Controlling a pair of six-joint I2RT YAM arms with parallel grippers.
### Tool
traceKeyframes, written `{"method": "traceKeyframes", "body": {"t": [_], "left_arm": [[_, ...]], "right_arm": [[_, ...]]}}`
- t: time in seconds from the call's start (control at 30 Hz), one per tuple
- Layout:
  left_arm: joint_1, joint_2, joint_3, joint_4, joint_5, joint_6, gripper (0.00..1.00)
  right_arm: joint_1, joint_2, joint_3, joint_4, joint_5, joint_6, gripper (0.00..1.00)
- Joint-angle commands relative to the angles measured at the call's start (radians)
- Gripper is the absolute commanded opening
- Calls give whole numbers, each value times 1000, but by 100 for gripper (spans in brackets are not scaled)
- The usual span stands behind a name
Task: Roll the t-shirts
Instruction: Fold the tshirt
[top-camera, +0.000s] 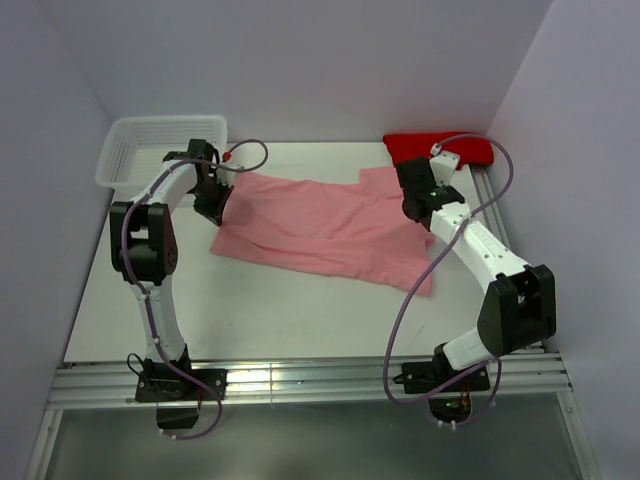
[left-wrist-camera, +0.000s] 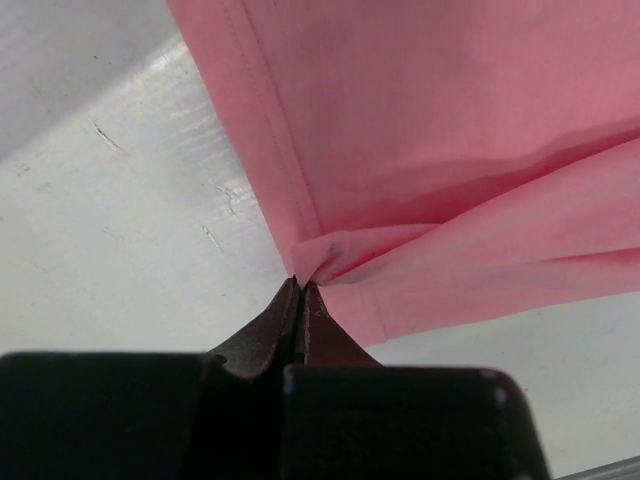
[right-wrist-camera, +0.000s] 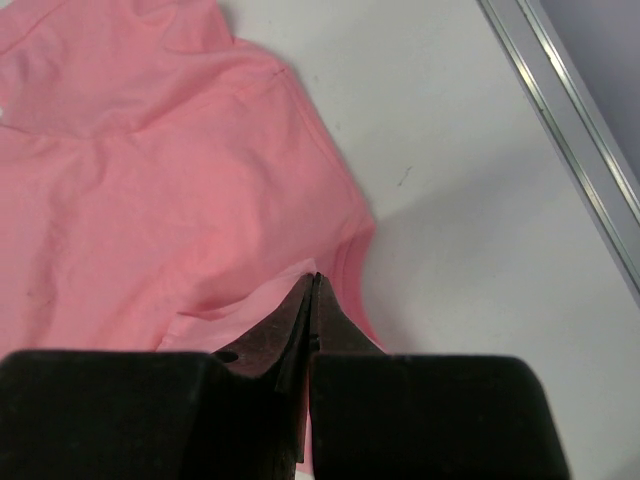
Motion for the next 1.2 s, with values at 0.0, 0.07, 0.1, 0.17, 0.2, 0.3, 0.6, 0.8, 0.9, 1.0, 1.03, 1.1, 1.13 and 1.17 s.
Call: {"method": "traceKeyframes", "body": {"t": [0.0,0.07,0.1,0.17,0.2,0.3,0.6,0.8,0.9,1.0,1.03,1.1,1.13,1.17], "left_arm": [[-11,5,56,12,-21,-20,0],[-16,10,71,14,-25,-24,0],[-16,21,76,14,-30,-26,0],[-17,28,91,12,-33,-32,0],[-17,33,93,14,-36,-35,0],[-17,41,99,15,-36,-36,0],[-19,59,100,37,-64,-44,0],[-19,65,113,38,-58,-47,0],[-19,68,123,43,-53,-52,0],[-20,76,136,47,-48,-50,0],[-20,75,137,50,-50,-52,0],[-22,75,140,54,-50,-56,0],[-22,75,137,61,-50,-58,0],[-22,71,139,63,-50,-58,0]], "right_arm": [[-13,5,37,51,38,-16,0],[-15,16,57,46,41,-19,0],[-18,25,60,43,45,-20,0],[-21,33,64,46,48,-22,0],[-24,33,61,51,48,-22,0],[-39,34,49,61,42,-22,0],[-76,60,20,94,30,-25,0],[-96,73,5,106,16,-27,0],[-99,80,3,109,16,-27,0],[-102,87,0,110,19,-27,0],[-104,88,0,110,16,-28,0],[-105,93,-2,111,19,-27,0],[-105,97,-3,109,24,-25,0],[-105,100,-5,109,24,-25,0]]}}
